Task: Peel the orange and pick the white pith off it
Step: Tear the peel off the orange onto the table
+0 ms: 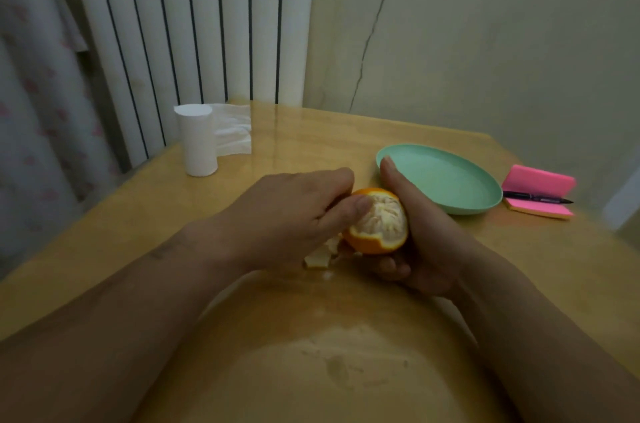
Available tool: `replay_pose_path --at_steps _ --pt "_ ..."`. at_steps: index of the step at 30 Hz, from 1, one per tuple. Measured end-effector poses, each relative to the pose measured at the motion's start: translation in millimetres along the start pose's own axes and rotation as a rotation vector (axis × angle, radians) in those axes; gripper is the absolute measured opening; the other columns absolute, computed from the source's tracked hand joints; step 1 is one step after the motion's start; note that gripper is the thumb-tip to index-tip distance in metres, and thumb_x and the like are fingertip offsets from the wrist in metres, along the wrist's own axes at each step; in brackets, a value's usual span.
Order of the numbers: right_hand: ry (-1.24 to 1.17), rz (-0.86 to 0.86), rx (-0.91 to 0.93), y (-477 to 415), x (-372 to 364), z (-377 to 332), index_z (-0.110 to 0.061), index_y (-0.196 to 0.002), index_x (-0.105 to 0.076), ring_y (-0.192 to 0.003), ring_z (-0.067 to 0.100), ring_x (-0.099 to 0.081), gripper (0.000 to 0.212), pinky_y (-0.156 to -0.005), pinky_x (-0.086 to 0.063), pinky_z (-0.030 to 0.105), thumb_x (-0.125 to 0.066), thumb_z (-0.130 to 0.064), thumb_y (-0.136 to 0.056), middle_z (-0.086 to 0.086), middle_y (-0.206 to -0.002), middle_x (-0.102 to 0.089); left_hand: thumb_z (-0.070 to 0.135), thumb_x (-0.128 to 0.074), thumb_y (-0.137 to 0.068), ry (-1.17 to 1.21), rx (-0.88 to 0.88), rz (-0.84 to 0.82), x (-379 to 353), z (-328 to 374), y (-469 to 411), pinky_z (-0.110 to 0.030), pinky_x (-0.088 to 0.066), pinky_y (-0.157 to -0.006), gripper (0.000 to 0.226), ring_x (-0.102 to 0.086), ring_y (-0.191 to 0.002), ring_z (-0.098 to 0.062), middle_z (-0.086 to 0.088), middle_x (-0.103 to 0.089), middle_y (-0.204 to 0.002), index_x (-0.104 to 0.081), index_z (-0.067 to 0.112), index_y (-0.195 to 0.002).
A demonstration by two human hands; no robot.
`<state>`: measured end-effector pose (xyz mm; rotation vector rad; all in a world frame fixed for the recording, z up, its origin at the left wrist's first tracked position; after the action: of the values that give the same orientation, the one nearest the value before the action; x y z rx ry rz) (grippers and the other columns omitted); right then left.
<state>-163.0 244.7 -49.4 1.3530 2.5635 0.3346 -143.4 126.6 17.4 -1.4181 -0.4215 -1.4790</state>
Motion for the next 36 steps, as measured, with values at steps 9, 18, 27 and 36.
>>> replay_pose_path --at_steps 9,18,27,36 --pt "0.007 -0.047 0.009 -2 -1 0 -0.014 -0.083 -0.072 -0.037 0.013 -0.045 0.073 -0.037 -0.027 0.018 -0.045 -0.081 -0.091 0.018 -0.078 -0.067 0.047 -0.027 -0.11 -0.012 -0.081 0.108 0 5 -2 -0.029 -0.034 -0.057 0.037 -0.05 -0.063 -0.009 0.01 -0.05 -0.07 -0.052 0.027 -0.093" --pt "0.056 0.009 0.064 -1 5 -5 -0.018 -0.075 -0.071 -0.042 0.015 -0.041 0.073 -0.043 -0.021 0.023 -0.041 -0.081 -0.094 0.012 -0.072 -0.06 0.062 -0.034 -0.107 0.331 0.076 -0.022 -11 -11 -2 -0.029 -0.042 -0.061 0.041 -0.057 -0.072 -0.01 0.007 -0.062 -0.08 -0.054 0.03 -0.094" --pt "0.093 0.064 0.126 4 11 -15 -0.017 -0.079 -0.072 -0.045 0.017 -0.042 0.064 -0.044 -0.024 0.024 -0.049 -0.076 -0.09 0.022 -0.084 -0.064 0.051 -0.037 -0.111 0.392 -0.003 0.014 -9 -6 0 -0.03 -0.045 -0.062 0.038 -0.058 -0.072 -0.013 0.004 -0.061 -0.08 -0.056 0.021 -0.099" --pt "0.128 0.127 0.195 7 11 -24 -0.018 -0.079 -0.07 -0.047 0.019 -0.04 0.057 -0.042 -0.026 0.025 -0.049 -0.067 -0.101 0.022 -0.081 -0.065 0.043 -0.028 -0.107 -0.033 -0.078 0.186 1 5 -3 -0.028 -0.029 -0.054 0.029 -0.047 -0.059 -0.008 0.014 -0.045 -0.07 -0.046 0.024 -0.094"
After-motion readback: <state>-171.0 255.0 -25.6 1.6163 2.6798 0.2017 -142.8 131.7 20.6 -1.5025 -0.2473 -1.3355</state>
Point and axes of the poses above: each hand's wrist, its own y-axis away from the middle knuckle, its own x-axis out of the back of the hand, z = x × y, the point moved 9 cm from there along -y, towards the middle knuckle
